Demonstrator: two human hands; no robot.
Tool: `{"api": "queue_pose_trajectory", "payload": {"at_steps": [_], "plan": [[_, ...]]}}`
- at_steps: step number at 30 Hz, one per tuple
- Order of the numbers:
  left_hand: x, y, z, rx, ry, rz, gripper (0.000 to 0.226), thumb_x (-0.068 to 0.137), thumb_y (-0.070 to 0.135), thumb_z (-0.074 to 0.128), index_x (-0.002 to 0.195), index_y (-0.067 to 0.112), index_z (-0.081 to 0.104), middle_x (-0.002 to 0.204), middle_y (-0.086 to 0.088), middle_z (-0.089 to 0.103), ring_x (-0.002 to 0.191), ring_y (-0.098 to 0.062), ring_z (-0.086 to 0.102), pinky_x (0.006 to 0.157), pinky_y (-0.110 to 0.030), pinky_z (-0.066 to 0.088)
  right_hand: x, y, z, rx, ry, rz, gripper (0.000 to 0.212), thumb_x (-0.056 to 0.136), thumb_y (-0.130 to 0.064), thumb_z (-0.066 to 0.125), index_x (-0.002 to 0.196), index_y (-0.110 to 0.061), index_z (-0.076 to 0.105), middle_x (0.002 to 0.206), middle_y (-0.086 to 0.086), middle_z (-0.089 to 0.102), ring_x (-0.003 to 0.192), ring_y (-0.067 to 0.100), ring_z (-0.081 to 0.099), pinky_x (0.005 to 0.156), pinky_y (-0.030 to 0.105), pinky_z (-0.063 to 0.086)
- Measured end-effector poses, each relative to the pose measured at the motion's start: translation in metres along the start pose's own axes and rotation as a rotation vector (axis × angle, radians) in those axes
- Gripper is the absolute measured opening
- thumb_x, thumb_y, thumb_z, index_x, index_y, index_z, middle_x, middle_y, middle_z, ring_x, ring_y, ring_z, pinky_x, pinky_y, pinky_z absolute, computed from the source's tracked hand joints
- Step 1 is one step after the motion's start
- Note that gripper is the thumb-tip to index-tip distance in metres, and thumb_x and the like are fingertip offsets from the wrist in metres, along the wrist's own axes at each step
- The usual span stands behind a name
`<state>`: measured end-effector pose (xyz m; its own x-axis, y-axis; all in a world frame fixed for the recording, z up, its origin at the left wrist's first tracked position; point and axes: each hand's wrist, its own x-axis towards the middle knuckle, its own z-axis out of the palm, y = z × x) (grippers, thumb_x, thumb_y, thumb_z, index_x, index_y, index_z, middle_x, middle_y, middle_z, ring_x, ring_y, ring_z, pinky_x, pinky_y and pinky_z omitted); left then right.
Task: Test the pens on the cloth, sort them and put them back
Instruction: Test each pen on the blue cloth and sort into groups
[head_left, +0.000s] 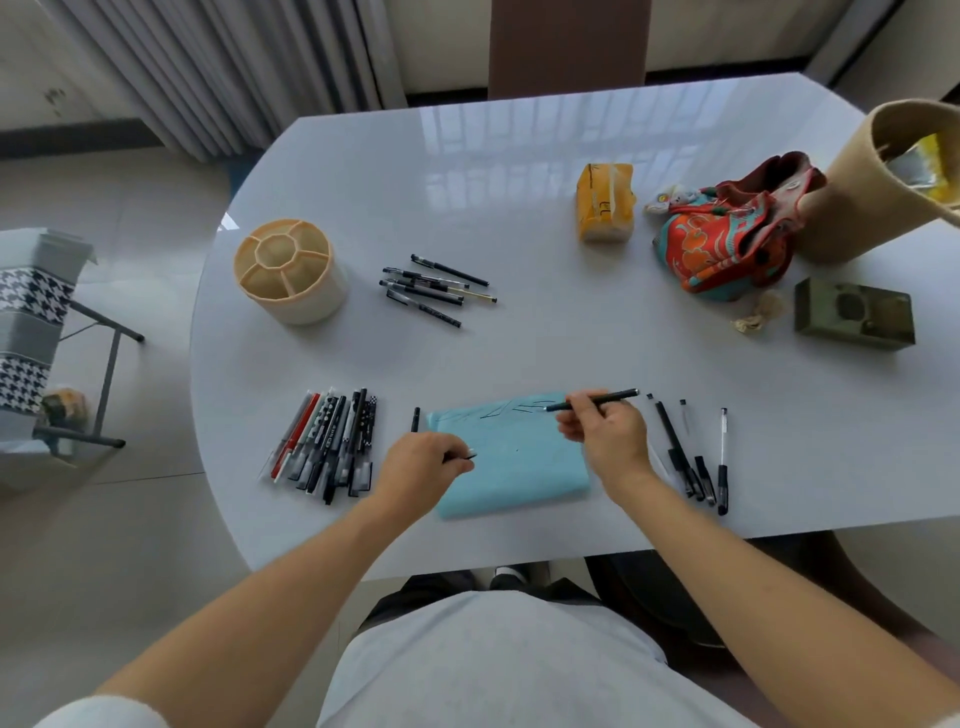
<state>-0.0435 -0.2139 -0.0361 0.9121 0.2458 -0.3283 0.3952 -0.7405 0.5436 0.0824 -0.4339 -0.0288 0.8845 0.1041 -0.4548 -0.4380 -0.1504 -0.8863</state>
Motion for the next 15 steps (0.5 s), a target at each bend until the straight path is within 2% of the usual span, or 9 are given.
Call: {"api": "queue_pose_trajectory", "payload": {"at_steps": [2, 6, 8, 10, 13, 15], "plan": [[0.003, 0.004, 0.002, 0.0, 0.006, 0.022, 0.016, 0.088, 0.038, 0.071, 0.1, 0.029, 0.077, 0.098, 0.012, 0.075, 0.089, -0.012, 0.066, 0.081, -0.034, 0.052, 0.002, 0.001, 0.006, -0.078, -0.065, -0.039, 0.01, 0.098, -0.012, 0.065, 0.096, -0.012, 0.074, 0.082, 0.006, 0.078, 0.066, 0.017, 0.072, 0.066, 0.025, 0.058], [0.008, 0.012, 0.014, 0.065, -0.07, 0.126, 0.022, 0.094, 0.04, 0.063, 0.108, 0.028, 0.074, 0.135, 0.011, 0.062, 0.115, -0.014, 0.062, 0.092, -0.033, 0.05, 0.001, 0.009, 0.028, -0.206, -0.112, -0.113, 0.019, 0.093, -0.008, 0.066, 0.091, -0.024, 0.076, 0.083, -0.009, 0.078, 0.07, 0.017, 0.074, 0.065, 0.019, 0.056], [0.008, 0.01, 0.019, 0.104, -0.119, 0.151, 0.025, 0.098, 0.037, 0.058, 0.111, 0.022, 0.073, 0.132, 0.009, 0.061, 0.112, -0.016, 0.062, 0.087, -0.034, 0.051, 0.004, 0.015, 0.034, -0.308, -0.14, -0.164, 0.022, 0.093, -0.011, 0.067, 0.089, -0.031, 0.075, 0.08, -0.019, 0.076, 0.075, 0.017, 0.074, 0.072, 0.025, 0.059], [0.007, 0.006, 0.022, 0.114, -0.134, 0.168, 0.025, 0.099, 0.034, 0.055, 0.11, 0.019, 0.072, 0.122, 0.009, 0.06, 0.104, -0.015, 0.062, 0.081, -0.036, 0.052, 0.005, 0.019, 0.038, -0.443, -0.169, -0.215, 0.018, 0.093, -0.015, 0.068, 0.091, -0.03, 0.077, 0.076, -0.023, 0.073, 0.076, 0.009, 0.072, 0.079, 0.029, 0.058], [0.006, 0.0, 0.024, 0.097, -0.12, 0.186, 0.024, 0.098, 0.032, 0.056, 0.107, 0.018, 0.073, 0.121, 0.01, 0.059, 0.103, -0.013, 0.062, 0.078, -0.035, 0.053, 0.008, 0.023, 0.041, -0.564, -0.176, -0.253, 0.014, 0.093, -0.022, 0.068, 0.096, -0.03, 0.079, 0.081, -0.017, 0.076, 0.079, 0.004, 0.071, 0.082, 0.03, 0.057], [0.005, -0.002, 0.024, 0.087, -0.13, 0.19, 0.024, 0.098, 0.032, 0.056, 0.107, 0.018, 0.073, 0.123, 0.009, 0.059, 0.109, -0.013, 0.06, 0.082, -0.037, 0.054, 0.009, 0.023, 0.042, -0.593, -0.182, -0.267, 0.014, 0.094, -0.022, 0.067, 0.096, -0.03, 0.078, 0.084, -0.014, 0.078, 0.084, 0.005, 0.072, 0.084, 0.032, 0.057]]}}
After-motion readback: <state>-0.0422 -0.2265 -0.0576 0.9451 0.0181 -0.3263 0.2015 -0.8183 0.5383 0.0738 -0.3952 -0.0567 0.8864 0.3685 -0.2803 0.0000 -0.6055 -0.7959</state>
